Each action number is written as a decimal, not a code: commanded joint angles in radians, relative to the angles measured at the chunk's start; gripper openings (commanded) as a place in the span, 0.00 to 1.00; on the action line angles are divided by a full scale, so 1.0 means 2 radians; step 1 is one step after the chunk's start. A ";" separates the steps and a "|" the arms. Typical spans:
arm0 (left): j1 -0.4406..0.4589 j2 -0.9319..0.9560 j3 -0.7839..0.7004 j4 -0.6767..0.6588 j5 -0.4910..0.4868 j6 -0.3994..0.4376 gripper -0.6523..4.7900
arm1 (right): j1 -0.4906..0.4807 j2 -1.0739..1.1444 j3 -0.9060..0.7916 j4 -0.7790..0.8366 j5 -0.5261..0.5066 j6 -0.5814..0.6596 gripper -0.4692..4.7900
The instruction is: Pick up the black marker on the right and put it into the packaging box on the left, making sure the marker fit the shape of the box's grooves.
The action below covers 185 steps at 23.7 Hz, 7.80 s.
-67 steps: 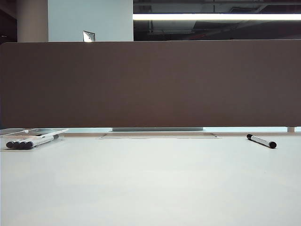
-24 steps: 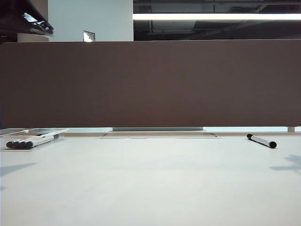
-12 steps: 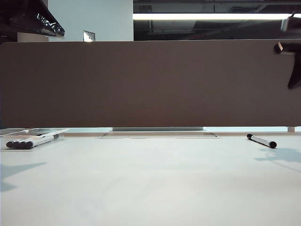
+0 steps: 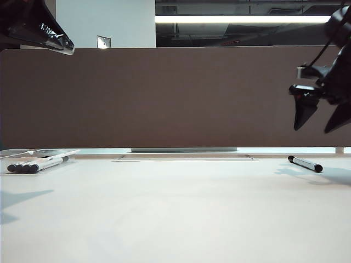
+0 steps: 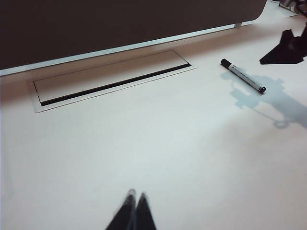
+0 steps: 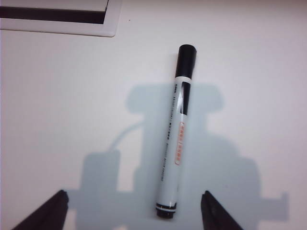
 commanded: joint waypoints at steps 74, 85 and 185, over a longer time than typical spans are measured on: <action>0.000 0.000 0.002 0.003 0.000 0.000 0.11 | -0.008 0.196 0.151 -0.073 -0.003 -0.011 0.23; 0.000 0.000 0.002 0.003 0.000 -0.002 0.11 | -0.008 0.167 0.151 -0.071 -0.027 -0.010 0.08; -0.112 0.321 0.001 0.297 0.000 -0.323 0.75 | 0.247 0.015 -0.242 0.597 -0.318 0.321 0.08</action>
